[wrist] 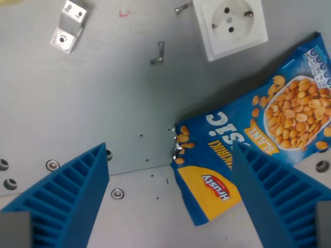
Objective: Move in base negative y
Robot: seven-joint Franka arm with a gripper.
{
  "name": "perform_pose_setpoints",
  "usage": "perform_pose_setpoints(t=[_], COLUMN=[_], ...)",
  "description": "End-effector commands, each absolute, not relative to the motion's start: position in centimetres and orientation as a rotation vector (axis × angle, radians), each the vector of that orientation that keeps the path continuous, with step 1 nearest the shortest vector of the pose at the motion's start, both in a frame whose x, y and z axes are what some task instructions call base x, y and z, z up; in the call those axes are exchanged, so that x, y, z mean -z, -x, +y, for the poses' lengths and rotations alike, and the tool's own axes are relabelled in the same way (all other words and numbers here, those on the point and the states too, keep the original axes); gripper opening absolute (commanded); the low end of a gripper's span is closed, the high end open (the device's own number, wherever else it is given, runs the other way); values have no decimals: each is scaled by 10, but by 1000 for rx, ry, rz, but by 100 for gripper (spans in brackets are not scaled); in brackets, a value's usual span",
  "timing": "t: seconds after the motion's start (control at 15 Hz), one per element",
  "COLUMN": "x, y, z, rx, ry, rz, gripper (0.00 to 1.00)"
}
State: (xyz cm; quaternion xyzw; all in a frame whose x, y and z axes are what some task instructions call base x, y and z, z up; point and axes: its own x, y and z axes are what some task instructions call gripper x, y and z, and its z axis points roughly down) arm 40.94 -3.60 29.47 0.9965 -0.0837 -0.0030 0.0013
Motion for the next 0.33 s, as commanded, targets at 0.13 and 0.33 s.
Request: perform_pose_setpoints(t=[0.13, 0.33], x=[-297, -297], y=[-419, -421], z=[-57, -73], rx=[17, 17], ry=[-3128, -3128], rz=[-236, -236], gripper=[100, 100])
